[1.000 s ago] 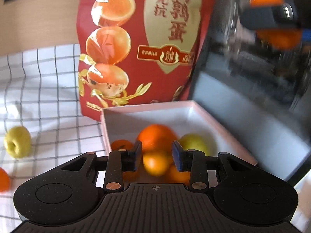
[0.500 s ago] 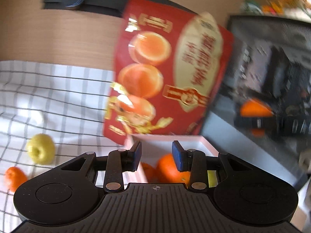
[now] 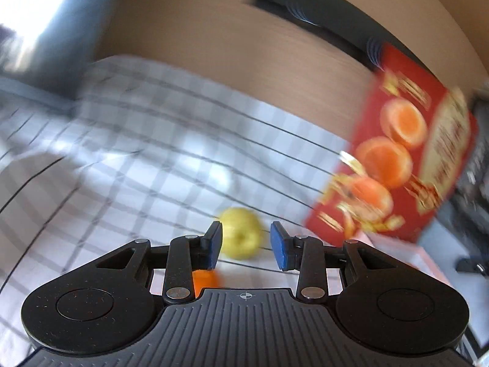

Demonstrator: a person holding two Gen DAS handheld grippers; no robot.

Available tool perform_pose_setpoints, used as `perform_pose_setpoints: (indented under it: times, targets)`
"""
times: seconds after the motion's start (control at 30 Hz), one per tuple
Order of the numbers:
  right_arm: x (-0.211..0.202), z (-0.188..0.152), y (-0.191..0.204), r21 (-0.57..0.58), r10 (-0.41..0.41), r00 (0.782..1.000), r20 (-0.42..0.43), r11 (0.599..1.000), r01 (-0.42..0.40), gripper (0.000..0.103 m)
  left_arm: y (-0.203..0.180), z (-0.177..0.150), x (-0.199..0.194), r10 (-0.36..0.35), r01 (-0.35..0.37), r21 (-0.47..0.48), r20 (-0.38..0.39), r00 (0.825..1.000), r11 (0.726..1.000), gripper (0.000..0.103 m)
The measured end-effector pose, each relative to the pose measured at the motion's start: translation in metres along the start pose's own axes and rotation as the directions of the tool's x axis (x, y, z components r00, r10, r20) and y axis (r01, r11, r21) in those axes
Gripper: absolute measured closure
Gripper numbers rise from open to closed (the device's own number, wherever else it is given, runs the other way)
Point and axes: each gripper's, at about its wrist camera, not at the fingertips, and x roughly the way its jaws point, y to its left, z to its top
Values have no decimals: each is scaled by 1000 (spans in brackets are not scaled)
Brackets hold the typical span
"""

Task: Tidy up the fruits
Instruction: 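Open the left gripper over the box while the right gripper releases its mandarin too, then grasp a mandarin with the right gripper while the left gripper grasps the yellow pear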

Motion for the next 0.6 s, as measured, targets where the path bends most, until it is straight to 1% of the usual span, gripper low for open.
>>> perform_pose_setpoints:
  times: [0.03, 0.1, 0.17, 0.2, 0.23, 0.3, 0.37, 0.43, 0.47, 0.5, 0.6]
  targets:
    - [-4, 0, 6, -2, 22, 1000, 12, 1000, -22, 33, 16, -3, -3, 7, -5, -58, 26, 1000, 998, 64]
    - [-10, 1, 19, -13, 72, 997, 30, 997, -72, 28, 39, -9, -6, 22, -14, -137, 58, 998, 990, 64]
    - [-11, -1, 42, -46, 126, 991, 45, 991, -124, 27, 55, -6, -8, 54, -44, -218, 41, 998, 975, 64]
    - [-9, -4, 57, -72, 152, 987, 48, 986, -149, 27, 60, -5, -13, 54, -37, -233, 69, 996, 972, 64]
    - [-6, -7, 73, -100, 176, 983, 49, 980, -170, 27, 61, -3, -18, 75, -50, -233, 100, 992, 971, 64]
    - [6, -15, 107, -140, 228, 973, 44, 965, -220, 27, 62, 0, -26, 134, -101, -223, 137, 981, 970, 64]
    - [22, -20, 134, -122, 298, 954, 19, 948, -294, 27, 64, 2, -32, 172, -130, -229, 173, 970, 965, 64]
    - [43, -25, 160, -92, 364, 931, -4, 927, -363, 27, 69, 3, -37, 226, -176, -241, 199, 954, 954, 64]
    - [56, -28, 176, -91, 376, 927, -17, 922, -376, 27, 72, 4, -39, 246, -192, -250, 203, 948, 949, 64]
    - [66, -28, 188, -102, 373, 928, -29, 922, -373, 27, 76, 4, -42, 258, -202, -262, 205, 944, 944, 64]
    - [98, -30, 220, -137, 323, 944, -71, 934, -330, 27, 82, 5, -44, 273, -208, -292, 203, 940, 934, 64]
